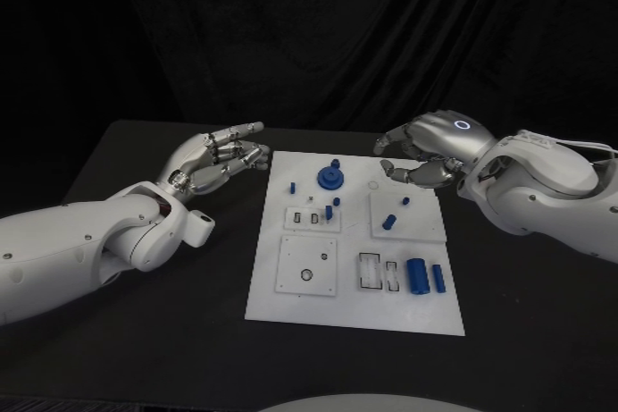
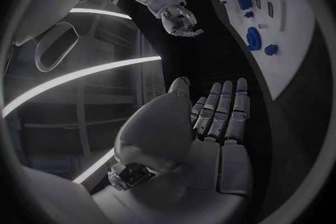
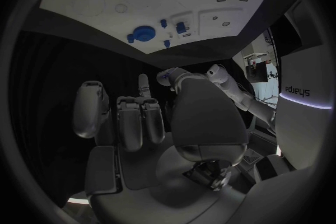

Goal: Assemble the parts on the task board

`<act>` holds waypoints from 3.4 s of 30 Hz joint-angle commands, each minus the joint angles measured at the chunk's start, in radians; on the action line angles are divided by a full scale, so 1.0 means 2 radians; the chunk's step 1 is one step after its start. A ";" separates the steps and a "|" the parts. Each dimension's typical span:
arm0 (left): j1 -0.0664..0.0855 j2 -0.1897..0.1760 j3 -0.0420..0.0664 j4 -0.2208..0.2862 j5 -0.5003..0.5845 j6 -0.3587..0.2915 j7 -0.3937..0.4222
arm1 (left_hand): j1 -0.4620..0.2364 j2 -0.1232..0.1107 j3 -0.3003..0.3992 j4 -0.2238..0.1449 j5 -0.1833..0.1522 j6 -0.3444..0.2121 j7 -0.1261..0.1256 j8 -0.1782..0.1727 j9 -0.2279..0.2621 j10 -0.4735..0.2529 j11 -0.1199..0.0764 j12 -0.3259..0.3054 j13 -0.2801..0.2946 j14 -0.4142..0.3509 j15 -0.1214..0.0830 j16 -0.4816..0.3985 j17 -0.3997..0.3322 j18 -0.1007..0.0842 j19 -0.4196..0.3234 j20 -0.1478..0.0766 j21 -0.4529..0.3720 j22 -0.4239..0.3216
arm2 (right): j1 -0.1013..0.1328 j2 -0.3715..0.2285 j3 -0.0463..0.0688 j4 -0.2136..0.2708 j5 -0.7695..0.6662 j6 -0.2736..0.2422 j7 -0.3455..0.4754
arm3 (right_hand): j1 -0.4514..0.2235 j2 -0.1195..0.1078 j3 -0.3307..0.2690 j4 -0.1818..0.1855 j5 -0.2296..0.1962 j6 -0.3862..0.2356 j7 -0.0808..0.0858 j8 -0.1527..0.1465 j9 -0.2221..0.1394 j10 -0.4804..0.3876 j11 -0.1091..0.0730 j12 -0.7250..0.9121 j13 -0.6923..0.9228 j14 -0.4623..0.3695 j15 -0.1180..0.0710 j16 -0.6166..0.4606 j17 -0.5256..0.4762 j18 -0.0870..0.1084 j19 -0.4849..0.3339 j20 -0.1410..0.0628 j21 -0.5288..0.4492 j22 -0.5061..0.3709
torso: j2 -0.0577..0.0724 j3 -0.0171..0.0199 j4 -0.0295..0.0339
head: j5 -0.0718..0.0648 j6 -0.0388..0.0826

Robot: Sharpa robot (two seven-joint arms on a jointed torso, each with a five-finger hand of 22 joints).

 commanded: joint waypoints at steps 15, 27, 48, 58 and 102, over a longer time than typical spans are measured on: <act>0.038 0.088 0.000 -0.086 -0.194 0.002 -0.055 | -0.197 0.026 -0.075 0.002 -0.084 0.213 0.018 0.062 0.032 0.096 -0.067 0.472 0.415 0.144 -0.067 0.444 0.343 0.012 0.090 -0.051 0.278 0.194 | -0.009 -0.030 0.000 -0.041 0.014 -0.028 -0.028 | -0.007 -0.069 0.184 -0.018 0.014 -0.030 0.003 0.043 0.053 0.052 -0.002 0.001 0.132 0.053 -0.004 0.001 0.132 -0.002 0.005 -0.004 0.013 0.094 | -0.030 0.0262 -0.0108 | 0.019 -0.005; 0.038 0.128 0.000 -0.133 -0.236 0.041 -0.119 | -0.114 0.028 -0.066 -0.002 -0.083 0.226 0.008 0.062 0.037 0.308 -0.081 0.637 0.596 0.387 -0.083 0.517 0.607 0.006 0.163 -0.056 0.414 0.365 | -0.015 -0.018 0.000 -0.053 0.015 -0.023 -0.034 | -0.011 -0.068 0.193 -0.023 0.002 -0.036 0.004 0.045 0.056 0.052 -0.001 0.001 0.132 0.053 -0.003 0.001 0.132 -0.001 0.003 -0.003 0.013 0.093 | -0.035 0.0374 -0.0153 | 0.018 0.010; 0.037 0.176 0.000 -0.087 -0.370 0.091 -0.421 | -0.148 0.003 -0.038 -0.001 -0.130 0.237 -0.047 0.231 0.310 0.418 -0.136 0.709 0.681 0.497 -0.139 0.529 0.727 -0.038 0.414 -0.109 0.541 0.596 | -0.018 -0.019 0.000 -0.062 0.015 -0.020 -0.042 | -0.008 -0.011 -0.009 -0.009 -0.414 -0.033 0.005 0.068 0.073 0.052 0.004 0.001 0.132 0.053 0.002 0.001 0.132 0.001 -0.001 0.004 -0.003 0.089 | -0.043 0.0390 -0.0250 | 0.031 -0.015; 0.037 0.184 0.000 -0.080 -0.388 0.123 -0.476 | -0.151 -0.002 -0.028 -0.001 -0.113 0.232 -0.053 0.250 0.373 0.418 -0.142 0.709 0.681 0.497 -0.144 0.529 0.727 -0.038 0.418 -0.114 0.540 0.598 | -0.019 -0.019 0.000 -0.067 0.015 -0.012 -0.051 | 0.013 -0.001 -0.029 -0.002 -0.403 -0.024 0.005 0.072 0.073 0.052 0.004 0.001 0.132 0.053 0.002 0.001 0.132 0.002 -0.004 0.003 -0.010 0.087 | -0.041 0.0393 -0.0270 | 0.038 -0.026; 0.025 0.206 0.000 -0.091 -0.410 0.163 -0.533 | -0.181 -0.013 -0.019 -0.001 -0.103 0.248 -0.066 0.237 0.481 0.418 -0.155 0.709 0.681 0.497 -0.159 0.529 0.727 -0.038 0.428 -0.130 0.530 0.598 | -0.020 -0.011 0.000 -0.073 0.015 0.002 -0.056 | 0.014 0.005 -0.034 0.001 -0.396 -0.014 0.004 0.076 0.072 0.052 0.003 0.001 0.132 0.053 0.002 0.001 0.132 0.003 -0.005 0.003 -0.014 0.086 | -0.041 0.0372 -0.0253 | 0.037 -0.045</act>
